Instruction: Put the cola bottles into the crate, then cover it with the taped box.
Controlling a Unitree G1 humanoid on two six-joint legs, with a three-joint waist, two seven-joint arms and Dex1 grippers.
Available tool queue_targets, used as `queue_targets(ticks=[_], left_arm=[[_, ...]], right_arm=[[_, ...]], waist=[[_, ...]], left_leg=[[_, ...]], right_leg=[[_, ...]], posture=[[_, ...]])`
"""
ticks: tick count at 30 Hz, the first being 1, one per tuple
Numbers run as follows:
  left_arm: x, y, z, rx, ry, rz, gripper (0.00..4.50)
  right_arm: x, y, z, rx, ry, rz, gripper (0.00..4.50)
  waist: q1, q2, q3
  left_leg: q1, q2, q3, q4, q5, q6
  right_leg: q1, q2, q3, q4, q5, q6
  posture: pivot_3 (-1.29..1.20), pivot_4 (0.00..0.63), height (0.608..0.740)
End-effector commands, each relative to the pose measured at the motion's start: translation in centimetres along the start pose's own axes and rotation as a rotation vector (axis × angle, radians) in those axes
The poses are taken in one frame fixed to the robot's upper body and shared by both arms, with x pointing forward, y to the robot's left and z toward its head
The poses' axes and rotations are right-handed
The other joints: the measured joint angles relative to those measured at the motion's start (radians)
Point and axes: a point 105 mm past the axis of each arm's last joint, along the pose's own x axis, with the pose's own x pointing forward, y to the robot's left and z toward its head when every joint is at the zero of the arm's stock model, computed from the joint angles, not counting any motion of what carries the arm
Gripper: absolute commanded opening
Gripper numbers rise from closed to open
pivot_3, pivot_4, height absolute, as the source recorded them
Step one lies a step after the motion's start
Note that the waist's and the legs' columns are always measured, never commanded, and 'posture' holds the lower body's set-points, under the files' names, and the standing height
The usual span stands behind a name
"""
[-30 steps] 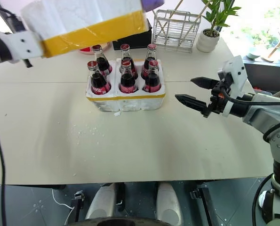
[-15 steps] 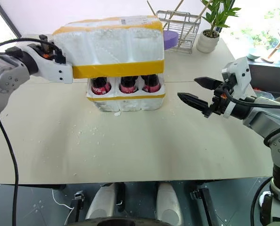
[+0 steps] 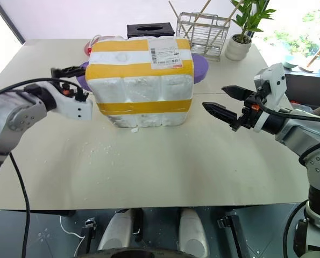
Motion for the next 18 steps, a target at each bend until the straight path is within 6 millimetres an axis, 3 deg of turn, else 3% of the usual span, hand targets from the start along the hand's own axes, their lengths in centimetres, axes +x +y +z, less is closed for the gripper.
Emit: queue_targets(ticks=[1,4,6,8,14,18], left_arm=[[-2.8,0.5,-1.2,-0.328,0.03,0.063,4.48],[-4.8,-1.5,-0.1,-0.908,-0.135,-0.091,4.48],[-6.7,-0.7,-0.6,-1.253,-0.268,-0.173,4.48],[-9.1,-0.4,-1.3,-1.473,-0.362,-0.32,4.48],[-12.4,3.1,-3.3,-1.71,-0.518,-0.401,4.48],[-12.9,2.9,-3.9,-1.668,-0.465,-0.449,4.48]], right_arm=[[-0.4,0.1,0.9,-0.025,-0.043,-0.012,4.5],[-0.6,0.0,0.5,-0.02,-0.032,-0.014,4.5],[-0.7,-0.1,0.4,-0.028,-0.019,-0.007,4.5],[-1.0,-0.7,0.5,-0.042,-0.001,-0.004,4.5],[-1.8,-1.6,0.9,-0.065,0.04,0.05,4.5],[-1.6,-1.2,1.2,-0.082,0.05,0.119,4.5]], waist=[[-0.003,0.0,0.0],[-0.003,0.0,0.0],[-0.001,0.0,0.0],[-0.001,0.0,0.0],[-0.001,0.001,0.0],[-0.011,0.001,0.0]], left_leg=[[0.0,0.0,0.0,0.0,0.0,0.0],[0.0,0.0,-0.001,0.0,0.0,0.0],[0.002,0.001,-0.001,0.0,0.0,0.0],[0.003,0.001,-0.002,0.001,0.0,0.0],[0.012,0.0,-0.002,-0.001,0.0,0.0],[0.014,0.001,-0.002,-0.002,0.0,0.0]], right_leg=[[0.0,0.0,0.0,0.0,0.0,0.0],[0.0,0.0,0.0,0.001,0.0,0.0],[0.002,0.0,0.0,0.001,0.0,0.0],[0.003,0.001,-0.001,0.0,0.0,0.0],[0.012,0.001,-0.001,-0.002,-0.003,-0.004],[0.013,0.001,-0.001,-0.002,-0.004,-0.006]], posture=[[0.0,0.15,0.74],[0.0,0.15,0.74],[0.0,0.15,0.74],[0.0,0.15,0.74],[0.0,0.15,0.74],[0.0,0.15,0.74]])
